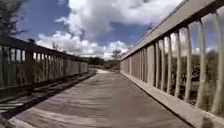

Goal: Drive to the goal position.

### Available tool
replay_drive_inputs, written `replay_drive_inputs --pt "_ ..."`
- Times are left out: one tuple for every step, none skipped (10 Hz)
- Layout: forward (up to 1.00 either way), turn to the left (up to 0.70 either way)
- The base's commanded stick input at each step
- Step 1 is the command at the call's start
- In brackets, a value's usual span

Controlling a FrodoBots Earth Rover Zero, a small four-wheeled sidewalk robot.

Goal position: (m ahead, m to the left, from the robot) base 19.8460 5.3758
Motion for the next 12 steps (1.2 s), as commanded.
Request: replay_drive_inputs --pt "0.85 0.0" --pt "0.85 0.0" --pt "0.85 0.0" --pt "0.85 0.0" --pt "0.85 0.0" --pt "0.85 0.0" --pt "0.85 0.0" --pt "0.85 0.0" --pt "0.85 0.0" --pt "0.85 0.0" --pt "0.85 0.0" --pt "0.85 0.0"
